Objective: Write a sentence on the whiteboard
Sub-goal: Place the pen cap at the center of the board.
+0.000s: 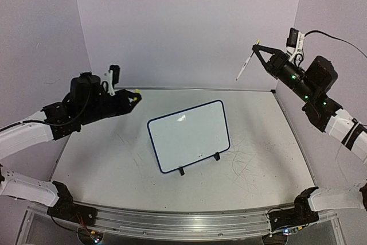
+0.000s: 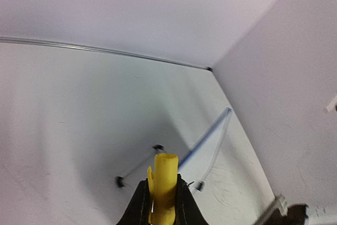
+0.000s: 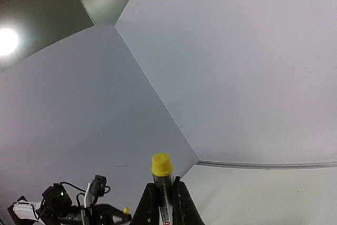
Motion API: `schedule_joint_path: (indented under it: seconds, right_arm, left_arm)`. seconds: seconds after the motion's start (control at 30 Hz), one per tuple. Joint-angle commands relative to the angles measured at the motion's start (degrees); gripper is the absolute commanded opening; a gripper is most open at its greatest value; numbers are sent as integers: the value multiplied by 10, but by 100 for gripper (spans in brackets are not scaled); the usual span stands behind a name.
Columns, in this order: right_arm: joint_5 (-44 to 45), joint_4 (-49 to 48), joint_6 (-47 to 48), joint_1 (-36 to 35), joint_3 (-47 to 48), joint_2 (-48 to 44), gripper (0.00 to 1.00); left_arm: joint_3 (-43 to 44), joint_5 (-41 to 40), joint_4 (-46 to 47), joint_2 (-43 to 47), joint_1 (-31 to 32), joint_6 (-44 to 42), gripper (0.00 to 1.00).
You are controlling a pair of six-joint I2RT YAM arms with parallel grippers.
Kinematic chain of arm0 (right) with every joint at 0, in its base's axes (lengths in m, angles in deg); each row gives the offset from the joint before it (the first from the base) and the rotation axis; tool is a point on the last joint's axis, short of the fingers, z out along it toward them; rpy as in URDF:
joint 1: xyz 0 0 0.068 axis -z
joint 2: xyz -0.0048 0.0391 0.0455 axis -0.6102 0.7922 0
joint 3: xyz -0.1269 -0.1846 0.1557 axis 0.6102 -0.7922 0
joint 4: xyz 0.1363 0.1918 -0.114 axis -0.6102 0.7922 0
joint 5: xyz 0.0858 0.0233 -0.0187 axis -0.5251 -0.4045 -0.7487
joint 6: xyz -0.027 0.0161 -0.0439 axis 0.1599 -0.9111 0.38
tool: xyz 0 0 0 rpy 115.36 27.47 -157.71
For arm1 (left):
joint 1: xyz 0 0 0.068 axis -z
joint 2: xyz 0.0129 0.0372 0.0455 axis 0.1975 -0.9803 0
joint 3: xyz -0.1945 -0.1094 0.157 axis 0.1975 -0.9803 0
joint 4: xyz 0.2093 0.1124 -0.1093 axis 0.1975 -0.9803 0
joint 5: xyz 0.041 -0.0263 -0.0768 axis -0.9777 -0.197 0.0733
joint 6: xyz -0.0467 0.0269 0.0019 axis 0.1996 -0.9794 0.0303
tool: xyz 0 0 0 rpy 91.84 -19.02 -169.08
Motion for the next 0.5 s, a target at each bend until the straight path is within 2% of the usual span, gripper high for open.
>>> schedule_joint_path:
  seconds: [0.0, 0.2, 0.47]
  right_arm:
    - [7, 23, 42, 2, -5, -20, 0]
    - [1, 23, 39, 2, -8, -25, 0]
    - [0, 23, 32, 1, -17, -30, 0]
  left_arm:
    - [-28, -118, -175, -5, -29, 49, 0]
    - [-117, -129, -148, -64, -29, 100, 0]
    - [-128, -137, -129, -185, -27, 109, 0]
